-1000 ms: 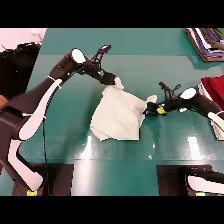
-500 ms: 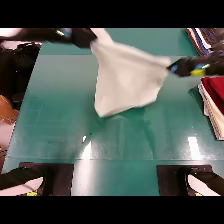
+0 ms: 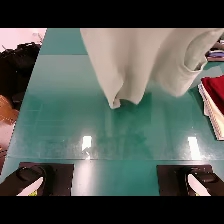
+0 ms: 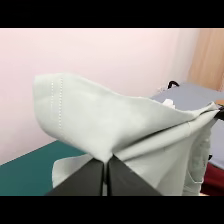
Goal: Fold the shirts.
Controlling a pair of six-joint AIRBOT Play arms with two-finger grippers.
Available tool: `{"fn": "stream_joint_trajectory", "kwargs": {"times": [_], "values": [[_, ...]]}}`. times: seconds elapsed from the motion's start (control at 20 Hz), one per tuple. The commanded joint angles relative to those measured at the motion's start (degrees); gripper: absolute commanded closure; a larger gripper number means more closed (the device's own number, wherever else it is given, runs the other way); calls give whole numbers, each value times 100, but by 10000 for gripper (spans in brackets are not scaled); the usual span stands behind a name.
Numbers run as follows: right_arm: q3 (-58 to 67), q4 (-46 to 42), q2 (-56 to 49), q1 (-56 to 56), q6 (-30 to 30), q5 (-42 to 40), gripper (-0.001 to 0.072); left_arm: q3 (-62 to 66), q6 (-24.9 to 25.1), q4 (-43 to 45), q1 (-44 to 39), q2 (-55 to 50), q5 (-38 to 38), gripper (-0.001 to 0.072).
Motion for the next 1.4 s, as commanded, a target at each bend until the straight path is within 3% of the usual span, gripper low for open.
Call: {"fn": "stream_joint_trajectory", "kwargs": {"times": [0.0, 0.25, 0.5, 0.7, 0.75, 0.8, 0.85, 0.95, 1.2, 1.35], "values": [[223, -129, -107, -7, 295, 190, 698, 33, 15, -103, 4, -98, 223, 682], [219, -232, -1250, 564, 575, 1163, 698, 28, 15, -105, -560, -1631, -629, 682], [219, -1976, -2461, 1152, 1147, 1628, 698, 28, 328, -81, -1165, -4019, -876, 681], [221, -2291, -3209, 994, 1145, 1884, 698, 28, -225, -74, -1029, -5226, -1128, 678], [221, -2291, -3338, 914, 1145, 1873, 698, 28, -293, -72, -975, -5331, -1204, 613], [221, -2286, -3436, 811, 1145, 1871, 698, 28, -293, -72, -929, -5344, -1241, 366], [221, -2245, -3515, 713, 1143, 1878, 698, 48, -317, -96, -857, -5333, -1270, 223], [221, -2188, -3598, 522, 1143, 1891, 698, 96, -468, -109, -586, -5250, -1508, 220], [221, -2190, -3477, 236, 1095, 1928, 698, -118, -597, -33, 437, -4682, -2999, 220], [223, -2190, -3467, 223, 1060, 1928, 697, -1436, -599, 70, 564, -4039, -2745, 220]]}}
